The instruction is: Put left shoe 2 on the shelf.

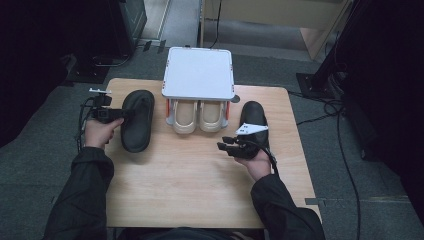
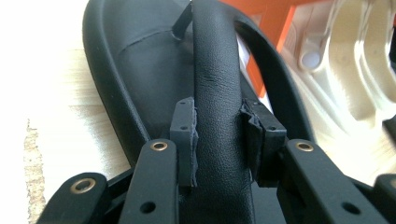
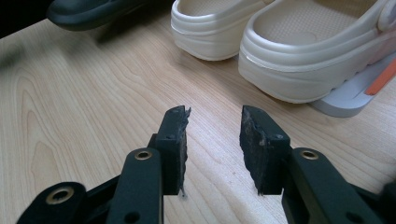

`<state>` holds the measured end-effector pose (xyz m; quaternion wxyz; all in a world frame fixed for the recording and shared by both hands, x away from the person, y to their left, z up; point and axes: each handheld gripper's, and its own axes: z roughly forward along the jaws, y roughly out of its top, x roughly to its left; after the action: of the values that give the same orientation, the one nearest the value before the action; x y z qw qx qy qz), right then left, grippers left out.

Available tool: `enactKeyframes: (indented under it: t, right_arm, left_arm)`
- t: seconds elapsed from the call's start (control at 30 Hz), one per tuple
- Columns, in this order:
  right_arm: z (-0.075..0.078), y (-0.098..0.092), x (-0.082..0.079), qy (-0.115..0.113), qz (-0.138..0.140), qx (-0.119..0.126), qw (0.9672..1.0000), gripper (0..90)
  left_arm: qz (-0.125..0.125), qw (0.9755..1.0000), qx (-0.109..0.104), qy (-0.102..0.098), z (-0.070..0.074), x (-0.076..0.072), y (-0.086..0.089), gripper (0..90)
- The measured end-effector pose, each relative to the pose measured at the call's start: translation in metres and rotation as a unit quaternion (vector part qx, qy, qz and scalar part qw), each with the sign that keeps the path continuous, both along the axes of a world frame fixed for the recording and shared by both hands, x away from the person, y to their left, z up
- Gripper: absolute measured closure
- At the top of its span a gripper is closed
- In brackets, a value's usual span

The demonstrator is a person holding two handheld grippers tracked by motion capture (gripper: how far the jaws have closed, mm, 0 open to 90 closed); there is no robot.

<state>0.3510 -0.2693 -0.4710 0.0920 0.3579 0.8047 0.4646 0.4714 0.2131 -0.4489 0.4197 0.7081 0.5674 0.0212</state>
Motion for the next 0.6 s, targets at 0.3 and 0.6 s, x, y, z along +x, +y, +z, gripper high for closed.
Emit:
enactKeyframes:
  t: [0.3, 0.6]
  right_arm:
    - [0.000, 0.001, 0.001, 0.000, 0.004, 0.001, 1.0000, 61.1]
    - [0.000, 0.002, 0.001, -0.001, 0.006, -0.001, 1.0000, 61.0]
  left_arm:
    - [0.002, 0.9999, 0.011, -0.007, 0.028, 0.009, 0.001, 68.0]
    - [0.004, 0.9997, 0.014, -0.021, 0.061, 0.019, -0.004, 68.1]
